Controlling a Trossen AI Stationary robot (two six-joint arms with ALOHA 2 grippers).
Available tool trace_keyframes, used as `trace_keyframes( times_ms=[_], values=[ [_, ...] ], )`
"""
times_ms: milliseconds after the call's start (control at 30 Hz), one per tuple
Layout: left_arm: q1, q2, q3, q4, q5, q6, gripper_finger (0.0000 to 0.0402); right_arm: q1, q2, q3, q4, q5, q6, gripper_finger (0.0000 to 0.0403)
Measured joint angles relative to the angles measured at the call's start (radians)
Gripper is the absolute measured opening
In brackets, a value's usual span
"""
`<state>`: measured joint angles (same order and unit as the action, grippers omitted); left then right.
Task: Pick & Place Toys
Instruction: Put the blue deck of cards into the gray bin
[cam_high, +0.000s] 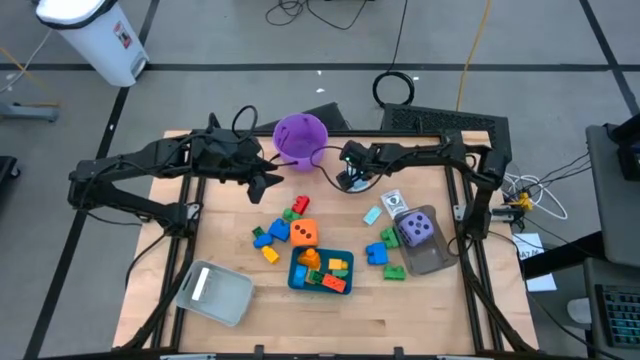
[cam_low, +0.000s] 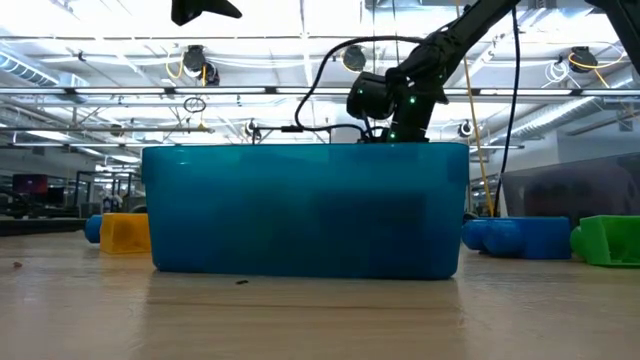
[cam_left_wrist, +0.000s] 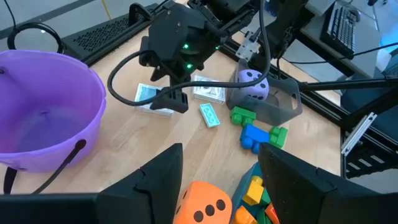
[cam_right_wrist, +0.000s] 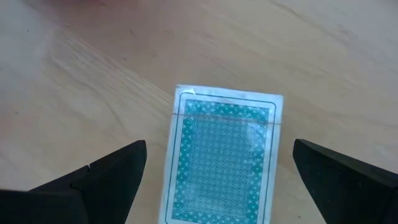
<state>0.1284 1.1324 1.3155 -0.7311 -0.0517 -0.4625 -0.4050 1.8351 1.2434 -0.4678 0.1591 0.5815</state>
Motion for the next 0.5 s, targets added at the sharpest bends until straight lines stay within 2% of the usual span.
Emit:
trace_keyframes(
  times_ms=[500],
  values=[
    [0.000,0.000,0.000,0.000,-0.002,0.005,0.0218,-0.001,0.000,0.000,0.006,-0.008,-0.002,0.0396]
  ],
)
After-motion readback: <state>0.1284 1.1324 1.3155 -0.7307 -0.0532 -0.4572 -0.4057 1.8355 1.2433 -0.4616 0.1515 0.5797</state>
